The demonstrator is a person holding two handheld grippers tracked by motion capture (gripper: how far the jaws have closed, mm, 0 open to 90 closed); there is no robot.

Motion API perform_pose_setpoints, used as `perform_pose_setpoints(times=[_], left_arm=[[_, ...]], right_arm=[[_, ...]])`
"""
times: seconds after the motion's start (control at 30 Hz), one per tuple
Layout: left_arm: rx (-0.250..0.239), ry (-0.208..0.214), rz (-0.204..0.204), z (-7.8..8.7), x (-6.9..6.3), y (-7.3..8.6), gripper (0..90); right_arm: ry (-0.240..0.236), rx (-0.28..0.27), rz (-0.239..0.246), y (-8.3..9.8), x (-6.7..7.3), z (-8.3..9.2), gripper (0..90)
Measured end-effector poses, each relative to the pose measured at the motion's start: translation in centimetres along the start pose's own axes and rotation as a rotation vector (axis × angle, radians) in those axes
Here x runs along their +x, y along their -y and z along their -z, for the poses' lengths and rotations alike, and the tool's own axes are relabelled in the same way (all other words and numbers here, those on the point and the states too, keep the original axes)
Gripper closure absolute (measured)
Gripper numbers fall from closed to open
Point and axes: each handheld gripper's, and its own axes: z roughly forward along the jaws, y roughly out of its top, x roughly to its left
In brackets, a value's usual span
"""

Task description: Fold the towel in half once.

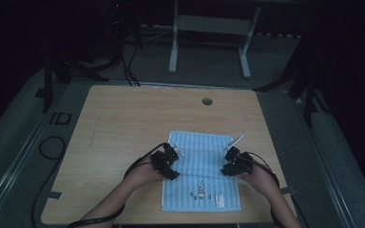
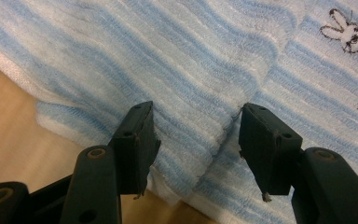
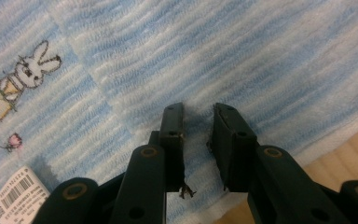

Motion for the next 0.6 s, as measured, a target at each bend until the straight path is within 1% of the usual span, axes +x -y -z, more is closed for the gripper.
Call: perform_pose_setpoints(times=[0.03, 0.07, 0.1, 0.13, 0.17, 0.2, 0.23, 0.27, 0.37, 0.4, 0.43, 0.47, 0.5, 0.53, 0.57, 0.6], left_arm=[[0.000, 0.000, 0.000, 0.0, 0.0, 0.0, 45.2], [0.004, -0.003, 0.001, -0.1, 0.2, -0.2, 45.2], [0.006, -0.003, -0.001, -0.1, 0.3, -0.4, 45.2], [0.009, -0.003, 0.002, -0.1, 0.4, -0.5, 45.2], [0.011, -0.001, 0.005, -0.1, 0.5, -0.6, 45.2], [0.012, -0.009, 0.006, -0.1, 0.4, -0.6, 45.2], [0.012, -0.009, 0.006, -0.1, 0.4, -0.6, 45.2], [0.016, -0.031, 0.003, 0.0, -0.1, -0.4, 45.0], [0.019, -0.036, -0.001, 0.2, -0.4, -0.3, 44.4], [0.007, -0.028, 0.014, 0.7, -0.4, -0.2, 44.2], [0.007, -0.028, 0.014, 0.7, -0.4, -0.2, 42.9], [-0.010, -0.031, 0.049, 1.1, -0.2, -0.2, 41.7], [-0.019, -0.045, 0.067, 1.5, 0.1, -0.2, 41.7], [-0.038, -0.057, 0.090, 2.3, 0.6, -0.3, 41.7], [-0.038, -0.057, 0.090, 2.3, 0.6, -0.3, 41.5], [-0.050, -0.057, 0.106, 3.0, 1.1, -0.3, 41.5]], right_arm=[[0.000, 0.000, 0.000, 0.0, 0.0, 0.0, 73.5], [-0.003, 0.002, -0.008, -0.3, -0.5, -0.1, 73.4], [-0.003, 0.002, -0.008, -0.3, -0.5, -0.1, 73.4], [-0.010, 0.002, -0.015, -0.6, -1.0, -0.2, 73.5], [-0.010, 0.002, -0.015, -0.6, -1.0, -0.2, 73.5], [-0.012, 0.003, -0.023, -0.8, -1.4, -0.2, 73.5], [-0.012, 0.003, -0.023, -0.8, -1.4, -0.2, 73.5], [-0.014, 0.007, -0.024, -1.0, -1.5, -0.2, 73.4], [-0.014, 0.002, -0.022, -1.0, -1.3, -0.1, 71.8], [-0.016, -0.005, -0.016, -1.0, -1.1, 0.2, 70.7], [-0.016, -0.005, -0.016, -1.0, -1.1, 0.2, 70.7], [-0.012, -0.018, -0.014, -1.0, -1.1, 0.9, 69.9], [-0.012, -0.018, -0.014, -1.0, -1.1, 0.9, 69.9], [0.004, -0.027, -0.012, -1.0, -1.3, 1.6, 68.1], [0.004, -0.027, -0.012, -1.0, -1.3, 1.6, 68.1], [0.009, -0.030, -0.017, -1.0, -1.5, 1.8, 67.9]])
